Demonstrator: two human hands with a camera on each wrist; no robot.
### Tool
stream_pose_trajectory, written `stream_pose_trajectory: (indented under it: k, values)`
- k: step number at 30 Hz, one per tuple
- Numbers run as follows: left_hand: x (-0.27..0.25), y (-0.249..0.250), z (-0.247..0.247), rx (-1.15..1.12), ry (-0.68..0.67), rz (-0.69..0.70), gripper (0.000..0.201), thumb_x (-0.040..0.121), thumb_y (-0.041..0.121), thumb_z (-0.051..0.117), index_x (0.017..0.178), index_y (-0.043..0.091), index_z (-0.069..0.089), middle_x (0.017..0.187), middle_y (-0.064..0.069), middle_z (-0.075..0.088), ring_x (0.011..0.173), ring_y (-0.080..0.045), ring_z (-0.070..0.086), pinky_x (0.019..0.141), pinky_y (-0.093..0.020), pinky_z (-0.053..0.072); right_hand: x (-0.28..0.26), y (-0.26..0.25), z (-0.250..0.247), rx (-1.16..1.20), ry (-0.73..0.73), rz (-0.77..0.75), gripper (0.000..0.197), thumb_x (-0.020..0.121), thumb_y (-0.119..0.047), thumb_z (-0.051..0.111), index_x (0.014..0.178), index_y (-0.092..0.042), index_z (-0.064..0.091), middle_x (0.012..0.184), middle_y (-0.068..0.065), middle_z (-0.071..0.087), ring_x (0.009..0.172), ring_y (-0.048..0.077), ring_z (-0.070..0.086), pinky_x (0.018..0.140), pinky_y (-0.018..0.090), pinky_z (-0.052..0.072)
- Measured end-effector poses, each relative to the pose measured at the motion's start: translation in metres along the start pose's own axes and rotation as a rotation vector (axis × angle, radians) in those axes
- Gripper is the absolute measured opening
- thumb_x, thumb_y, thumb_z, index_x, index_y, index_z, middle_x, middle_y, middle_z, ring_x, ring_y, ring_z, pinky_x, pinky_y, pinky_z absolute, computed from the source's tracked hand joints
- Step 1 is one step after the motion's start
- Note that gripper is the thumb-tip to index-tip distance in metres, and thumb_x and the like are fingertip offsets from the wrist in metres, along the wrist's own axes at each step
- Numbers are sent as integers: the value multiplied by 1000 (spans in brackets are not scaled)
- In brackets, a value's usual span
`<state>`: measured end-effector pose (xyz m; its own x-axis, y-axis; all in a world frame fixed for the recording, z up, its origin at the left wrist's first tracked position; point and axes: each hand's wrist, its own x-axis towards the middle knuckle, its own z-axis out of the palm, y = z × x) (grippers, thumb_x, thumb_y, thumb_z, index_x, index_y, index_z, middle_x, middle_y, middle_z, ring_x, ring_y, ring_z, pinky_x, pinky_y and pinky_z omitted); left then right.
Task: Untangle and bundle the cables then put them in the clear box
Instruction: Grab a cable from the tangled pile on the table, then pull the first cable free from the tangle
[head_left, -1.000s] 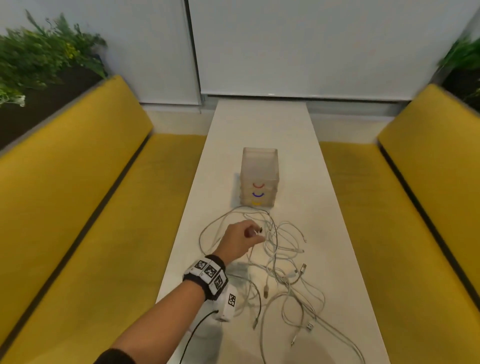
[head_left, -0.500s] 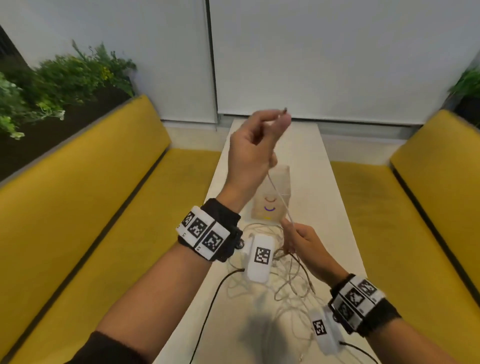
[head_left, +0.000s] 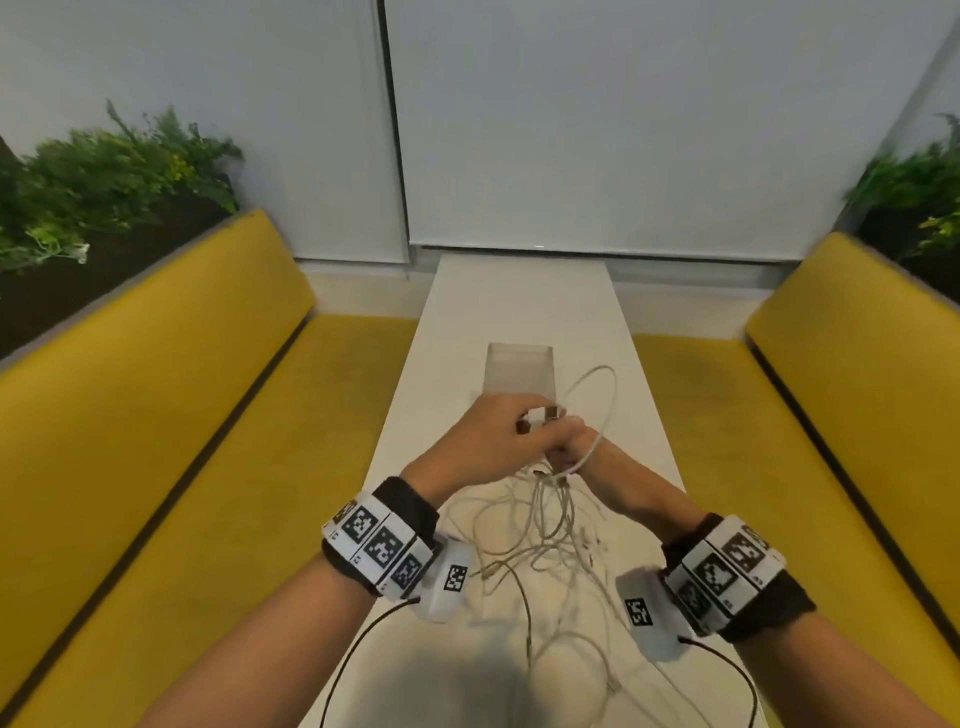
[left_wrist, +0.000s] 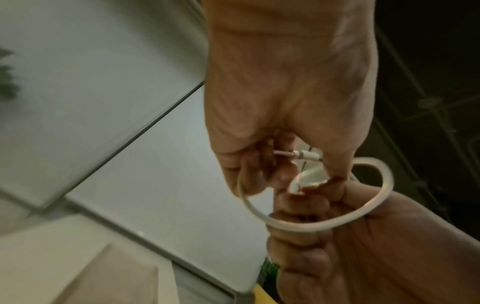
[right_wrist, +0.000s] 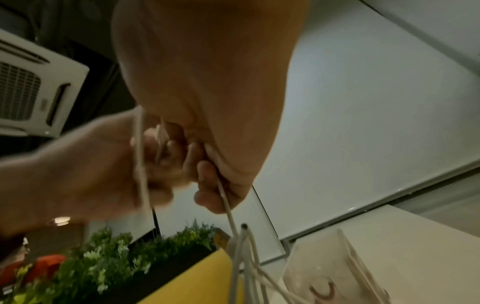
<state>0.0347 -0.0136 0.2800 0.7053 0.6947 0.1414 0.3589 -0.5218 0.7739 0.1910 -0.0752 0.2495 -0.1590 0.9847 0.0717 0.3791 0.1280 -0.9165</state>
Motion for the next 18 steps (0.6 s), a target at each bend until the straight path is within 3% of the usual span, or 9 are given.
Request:
stream_pose_trajectory:
  k: [2, 4, 7, 9, 12, 15, 18]
  values:
    - [6, -7, 0, -82, 70, -34, 31, 94, 42, 65, 84, 14, 74, 68, 3, 67, 55, -2, 53, 57, -20, 42, 1, -6, -2, -39, -46, 17, 31, 99, -28, 29, 86, -12, 51, 77, 5, 46, 66, 14, 41, 66, 38, 39]
    - [9, -7, -2, -156, 73, -7, 19, 95, 26, 67, 80, 18, 75, 67, 9, 68, 61, -4, 61, 62, -29, 51, 1, -9, 2, -79, -92, 53, 29, 99, -27, 29, 75, -16, 41, 73, 3, 38, 65, 13, 34, 65, 34, 35]
    - [14, 3, -6, -142, 67, 89, 22, 96, 7, 61, 83, 21, 72, 77, 17, 68, 71, 7, 62, 69, -16, 47, 2, -2, 9, 45, -53, 57, 35, 105, -19, 32, 70, -15, 39, 69, 0, 37, 60, 8, 33, 59, 21, 35]
    - [17, 14, -17, -195, 232, 149, 24, 98, 5, 58, 83, 17, 71, 73, 21, 65, 67, 10, 58, 66, -11, 42, 0, 9, 9, 150, 61, 70, 42, 106, -28, 36, 68, -11, 41, 65, 3, 38, 58, 9, 36, 59, 20, 34]
    - [24, 37, -46, -307, 506, 212, 24, 102, 16, 55, 85, 13, 71, 56, 18, 58, 52, 3, 48, 55, -8, 37, -8, 37, 9, 170, 141, 126, 52, 102, -41, 43, 64, -5, 44, 62, 11, 40, 55, 9, 40, 61, 23, 32]
    - [26, 66, -79, -433, 663, 355, 26, 102, 22, 54, 81, 19, 68, 61, 13, 61, 48, -1, 45, 50, -12, 35, -17, 69, 15, 142, 155, 188, 66, 91, -55, 54, 59, 1, 41, 61, 11, 40, 58, 17, 36, 65, 28, 34]
    - [24, 88, -107, -543, 766, 472, 28, 103, 18, 51, 80, 18, 67, 64, 0, 58, 46, -7, 42, 46, -22, 33, -22, 93, 19, 143, 202, 243, 69, 82, -64, 56, 56, -1, 48, 59, 9, 48, 58, 26, 46, 75, 30, 42]
